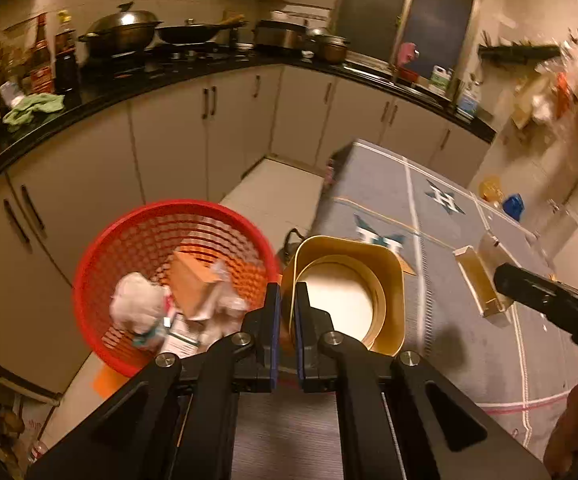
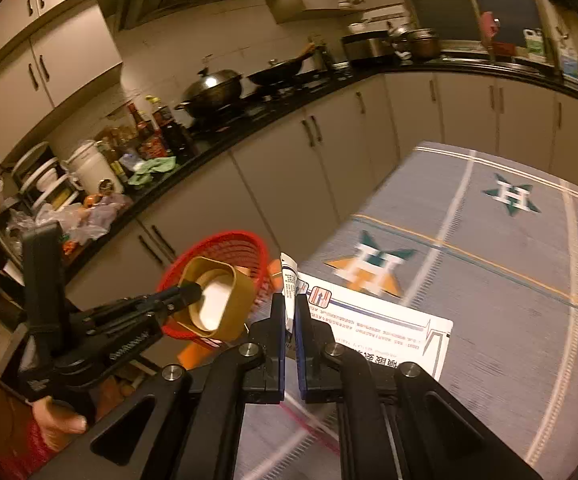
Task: Collect trash
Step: 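Carry the gold container and white box over the red wastebasket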
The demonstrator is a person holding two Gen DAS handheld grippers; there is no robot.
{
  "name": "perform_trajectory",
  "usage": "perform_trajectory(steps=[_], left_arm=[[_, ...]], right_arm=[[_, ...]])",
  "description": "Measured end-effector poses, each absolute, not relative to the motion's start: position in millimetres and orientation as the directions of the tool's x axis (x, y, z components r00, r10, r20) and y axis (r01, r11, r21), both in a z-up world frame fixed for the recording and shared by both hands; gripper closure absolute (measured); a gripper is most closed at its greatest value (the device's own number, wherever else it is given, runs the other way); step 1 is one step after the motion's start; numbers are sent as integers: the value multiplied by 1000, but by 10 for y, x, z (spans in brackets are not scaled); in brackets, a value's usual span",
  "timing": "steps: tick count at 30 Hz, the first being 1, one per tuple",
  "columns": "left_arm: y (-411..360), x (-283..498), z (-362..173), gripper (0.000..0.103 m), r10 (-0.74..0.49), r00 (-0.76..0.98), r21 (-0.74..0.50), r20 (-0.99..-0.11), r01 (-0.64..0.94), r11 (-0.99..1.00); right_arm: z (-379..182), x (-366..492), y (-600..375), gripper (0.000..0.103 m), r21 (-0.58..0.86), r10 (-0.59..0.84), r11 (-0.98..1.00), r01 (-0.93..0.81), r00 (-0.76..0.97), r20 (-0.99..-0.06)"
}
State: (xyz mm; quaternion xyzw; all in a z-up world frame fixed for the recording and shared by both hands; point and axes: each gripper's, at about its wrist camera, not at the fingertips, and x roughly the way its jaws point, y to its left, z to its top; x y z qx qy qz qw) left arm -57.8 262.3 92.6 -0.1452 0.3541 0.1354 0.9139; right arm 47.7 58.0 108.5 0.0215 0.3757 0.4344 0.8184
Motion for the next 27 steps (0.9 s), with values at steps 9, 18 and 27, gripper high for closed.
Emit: perform_trajectory(steps=[9, 18, 27], left_arm=[[3236, -724, 856, 97, 219, 689, -170, -690, -450, 877], [3659, -779, 637, 97, 253, 646, -164, -720, -513, 843], [3901, -724, 435, 97, 283, 601, -134, -747, -554, 822]], right_arm=[[1223, 497, 1236, 98, 468, 804, 517, -716, 220, -552], [1216, 528, 1917, 98, 583, 869, 402, -706, 93, -486], [953, 738, 2340, 98, 697, 896, 344, -629, -1, -443]])
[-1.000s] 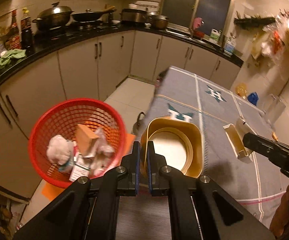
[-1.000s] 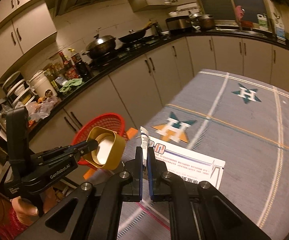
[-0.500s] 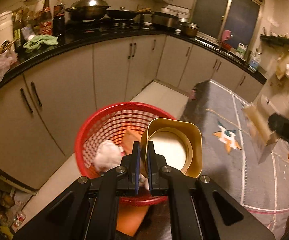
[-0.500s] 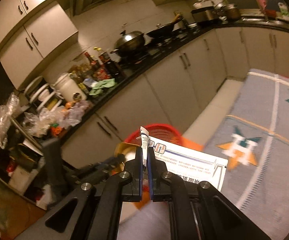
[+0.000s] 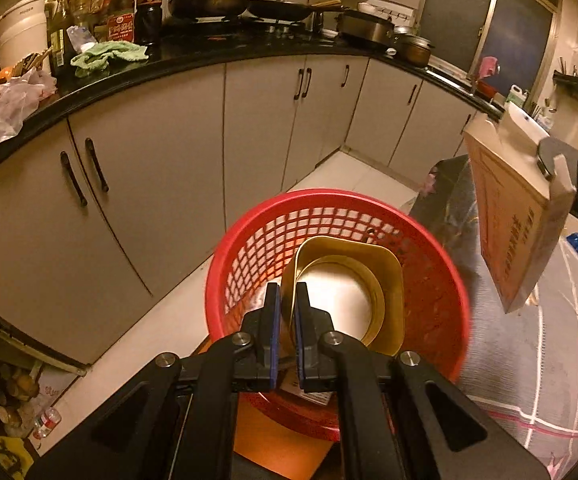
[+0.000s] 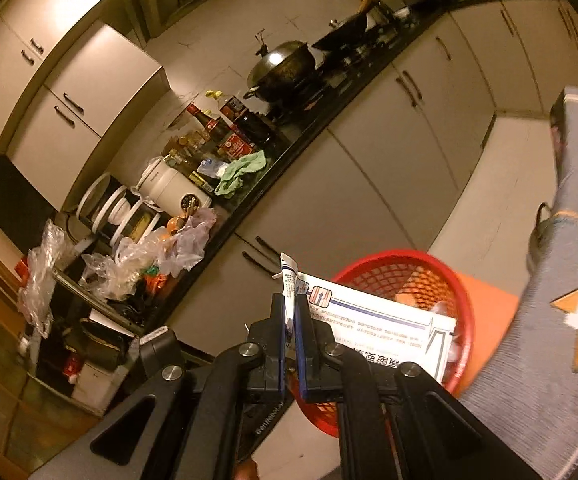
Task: Collect trash
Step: 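Carry the gold container and white box over the red wastebasket, then open both tools to drop the container and box into the wastebasket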
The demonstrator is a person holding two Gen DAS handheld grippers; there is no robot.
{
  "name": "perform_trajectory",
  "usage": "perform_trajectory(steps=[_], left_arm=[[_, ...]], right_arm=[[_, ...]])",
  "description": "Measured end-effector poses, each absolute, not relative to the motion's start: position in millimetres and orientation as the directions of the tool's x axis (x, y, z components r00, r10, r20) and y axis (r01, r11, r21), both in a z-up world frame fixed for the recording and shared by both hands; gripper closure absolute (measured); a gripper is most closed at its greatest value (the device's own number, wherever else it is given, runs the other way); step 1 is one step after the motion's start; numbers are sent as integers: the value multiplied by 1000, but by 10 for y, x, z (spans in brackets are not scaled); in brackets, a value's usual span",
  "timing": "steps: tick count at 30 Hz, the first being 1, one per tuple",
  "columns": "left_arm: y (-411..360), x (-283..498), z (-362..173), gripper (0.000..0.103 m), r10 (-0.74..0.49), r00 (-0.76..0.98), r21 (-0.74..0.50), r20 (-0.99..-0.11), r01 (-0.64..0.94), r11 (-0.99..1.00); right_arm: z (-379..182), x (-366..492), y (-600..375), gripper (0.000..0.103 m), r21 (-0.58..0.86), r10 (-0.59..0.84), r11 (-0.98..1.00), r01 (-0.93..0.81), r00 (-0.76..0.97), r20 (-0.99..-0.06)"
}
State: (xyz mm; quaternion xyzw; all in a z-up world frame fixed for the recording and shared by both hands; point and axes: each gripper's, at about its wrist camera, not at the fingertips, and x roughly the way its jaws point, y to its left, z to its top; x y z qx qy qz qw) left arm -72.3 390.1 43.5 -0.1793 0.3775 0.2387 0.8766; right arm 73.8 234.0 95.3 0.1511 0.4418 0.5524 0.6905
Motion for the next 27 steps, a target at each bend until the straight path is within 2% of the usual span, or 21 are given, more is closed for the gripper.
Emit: perform_trajectory(steps=[9, 11, 12, 13, 14, 15, 16, 24, 27], left_arm=[[3933, -651, 305, 96, 277, 579, -123, -766, -556, 822], [3923, -656, 303, 90, 277, 580, -124, -766, -557, 821], [3917, -661, 307, 81, 272, 581, -131, -767, -557, 820], [3904, -670, 320, 69, 269, 585, -137, -765, -556, 820], [3902, -677, 332, 64, 272, 589, -137, -761, -556, 820], [3882, -687, 358, 60, 286, 593, -129, -753, -558, 820], [3860, -690, 381, 60, 295, 594, -119, -748, -558, 822], [3729, -781, 508, 59, 319, 609, -105, -726, -556, 824], [3661, -803, 541, 55, 328, 611, -99, -721, -558, 824]], right_arm=[[593, 917, 2505, 95, 735, 881, 378, -562, -25, -472], [565, 943, 2510, 93, 742, 882, 375, -555, -34, -470], [571, 949, 2498, 91, 740, 882, 373, -559, -35, -471], [591, 948, 2486, 79, 736, 882, 373, -565, -29, -470], [615, 947, 2467, 52, 732, 884, 372, -570, -22, -466], [649, 939, 2442, 41, 730, 890, 367, -576, -12, -456], [688, 922, 2415, 37, 721, 893, 369, -587, 8, -450], [844, 843, 2210, 37, 685, 890, 385, -618, 53, -452], [851, 821, 2094, 37, 668, 880, 408, -623, 75, -468]])
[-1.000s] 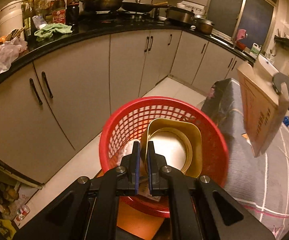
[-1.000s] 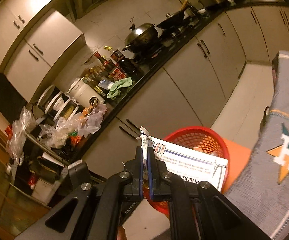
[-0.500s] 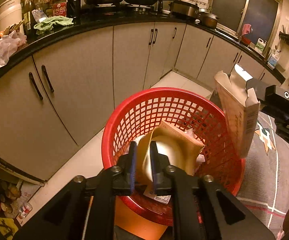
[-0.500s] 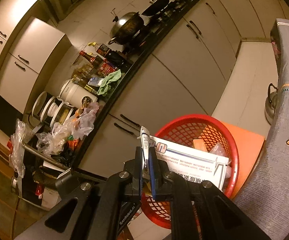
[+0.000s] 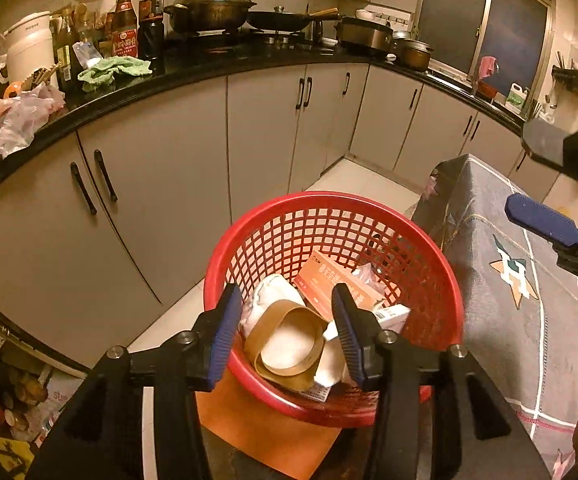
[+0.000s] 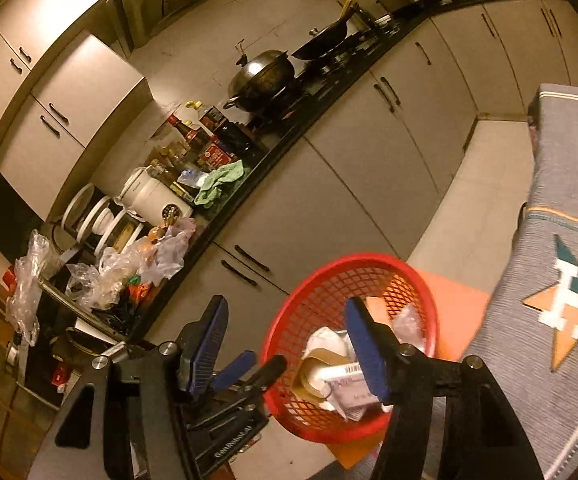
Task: Collect trash
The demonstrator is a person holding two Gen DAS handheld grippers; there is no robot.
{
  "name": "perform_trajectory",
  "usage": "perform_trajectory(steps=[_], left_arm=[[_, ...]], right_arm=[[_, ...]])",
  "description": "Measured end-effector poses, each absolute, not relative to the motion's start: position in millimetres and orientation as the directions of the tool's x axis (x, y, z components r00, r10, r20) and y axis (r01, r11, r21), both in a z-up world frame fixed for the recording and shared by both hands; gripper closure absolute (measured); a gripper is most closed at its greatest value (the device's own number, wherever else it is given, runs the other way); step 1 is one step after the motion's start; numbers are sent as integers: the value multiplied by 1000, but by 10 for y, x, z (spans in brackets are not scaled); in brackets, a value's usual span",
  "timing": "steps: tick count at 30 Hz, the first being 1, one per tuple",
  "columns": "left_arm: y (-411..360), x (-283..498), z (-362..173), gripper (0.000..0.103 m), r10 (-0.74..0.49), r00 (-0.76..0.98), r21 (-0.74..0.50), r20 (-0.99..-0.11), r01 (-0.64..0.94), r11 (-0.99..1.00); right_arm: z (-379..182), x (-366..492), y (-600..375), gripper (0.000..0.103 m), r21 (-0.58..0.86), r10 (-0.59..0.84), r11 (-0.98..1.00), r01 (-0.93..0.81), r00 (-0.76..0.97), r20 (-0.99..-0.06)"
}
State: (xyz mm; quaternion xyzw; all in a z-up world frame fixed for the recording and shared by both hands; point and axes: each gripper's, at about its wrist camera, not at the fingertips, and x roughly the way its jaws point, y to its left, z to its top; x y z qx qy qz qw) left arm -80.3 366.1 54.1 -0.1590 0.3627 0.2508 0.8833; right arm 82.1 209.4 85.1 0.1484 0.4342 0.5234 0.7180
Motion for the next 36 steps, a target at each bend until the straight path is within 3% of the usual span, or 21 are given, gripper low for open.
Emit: perform_trajectory(steps=[6, 10, 19, 26, 36], left_arm=[[3484, -896, 611, 42, 346, 618, -82, -706, -557, 827], [3366, -971, 652, 28, 371, 619, -69, -692, -568, 820], [3050, -1058, 752, 15, 483, 609, 51, -629, -588, 807], [2877, -1195, 851, 9, 529, 611, 63, -588, -618, 784], [2451, -1335, 858, 4, 607, 574, 175, -550, -631, 756]], right_arm=[[800, 775, 1859, 32, 642, 853, 462, -611, 108, -511], [766, 725, 1672, 27, 619, 833, 498, -607, 136, -537], [751, 520, 1282, 17, 472, 736, 628, -618, 275, -619], [777, 288, 982, 10, 254, 597, 743, -620, 441, -670], [741, -237, 463, 8, 106, 506, 796, -596, 559, -657]])
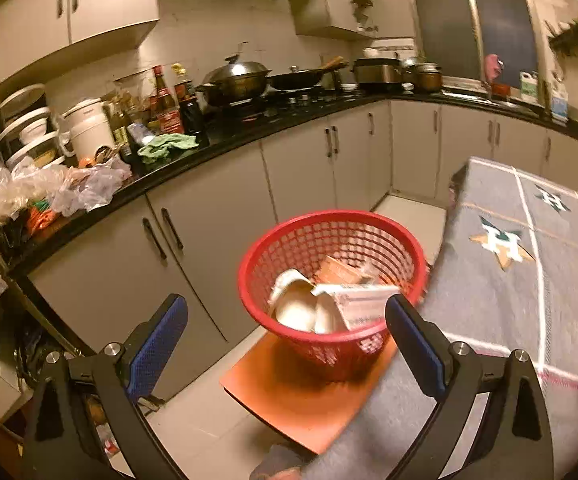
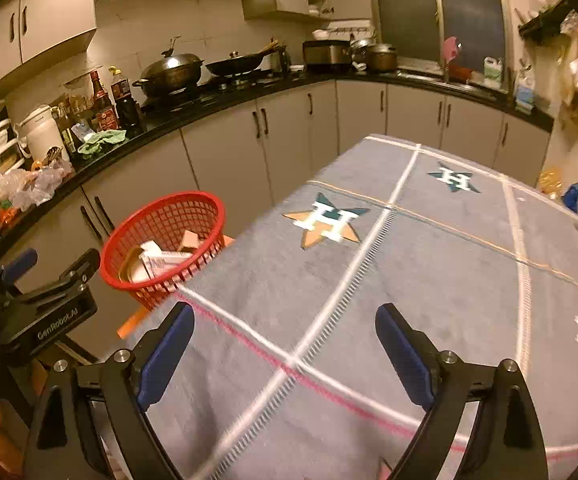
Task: Collect trash
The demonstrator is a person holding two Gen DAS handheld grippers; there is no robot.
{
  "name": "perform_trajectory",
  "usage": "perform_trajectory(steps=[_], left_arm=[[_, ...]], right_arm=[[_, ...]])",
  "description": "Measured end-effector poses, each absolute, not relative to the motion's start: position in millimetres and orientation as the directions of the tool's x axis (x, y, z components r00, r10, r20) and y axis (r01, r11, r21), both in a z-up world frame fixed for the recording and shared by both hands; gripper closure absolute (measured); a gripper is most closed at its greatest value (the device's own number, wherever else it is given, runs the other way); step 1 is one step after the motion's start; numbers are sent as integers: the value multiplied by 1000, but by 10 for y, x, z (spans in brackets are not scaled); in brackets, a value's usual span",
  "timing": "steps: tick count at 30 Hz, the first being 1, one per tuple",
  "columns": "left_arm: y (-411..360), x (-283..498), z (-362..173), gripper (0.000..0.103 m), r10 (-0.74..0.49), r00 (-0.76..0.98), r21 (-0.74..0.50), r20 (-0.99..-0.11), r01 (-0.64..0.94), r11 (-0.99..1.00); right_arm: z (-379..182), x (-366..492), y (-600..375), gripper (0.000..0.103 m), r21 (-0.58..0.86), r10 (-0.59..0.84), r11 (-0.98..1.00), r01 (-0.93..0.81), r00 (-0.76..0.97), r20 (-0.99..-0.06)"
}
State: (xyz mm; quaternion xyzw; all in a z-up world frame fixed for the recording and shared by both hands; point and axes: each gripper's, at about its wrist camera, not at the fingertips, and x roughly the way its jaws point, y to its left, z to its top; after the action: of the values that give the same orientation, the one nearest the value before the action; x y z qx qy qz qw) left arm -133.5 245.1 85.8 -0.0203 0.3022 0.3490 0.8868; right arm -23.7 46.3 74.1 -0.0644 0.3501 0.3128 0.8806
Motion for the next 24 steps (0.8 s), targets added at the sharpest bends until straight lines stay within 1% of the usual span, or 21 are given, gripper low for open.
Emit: perform_trajectory(steps=[2, 4, 10, 18, 24], left_arm=[[2369, -1365, 857, 4, 608, 565, 191, -557, -626, 756], [2257, -1439, 848, 4, 628, 560, 213, -540, -631, 746], [2080, -1621, 768, 4, 601, 580, 182, -550, -619, 764], [1974, -1752, 680, 4, 579, 609, 140, -542, -613, 777], [1921, -1745, 659, 4, 581, 611, 142, -539, -614, 777]], right_arm=[[743, -349, 376, 7, 75, 490, 803, -591, 583, -648], [750, -456, 267, 6, 62, 479, 812, -580, 603, -638], [755, -778, 8, 1, 22, 430, 852, -522, 677, -598], [673, -1032, -123, 1, -58, 378, 869, -492, 735, -563], [616, -1027, -126, 1, -56, 382, 866, -497, 729, -568]])
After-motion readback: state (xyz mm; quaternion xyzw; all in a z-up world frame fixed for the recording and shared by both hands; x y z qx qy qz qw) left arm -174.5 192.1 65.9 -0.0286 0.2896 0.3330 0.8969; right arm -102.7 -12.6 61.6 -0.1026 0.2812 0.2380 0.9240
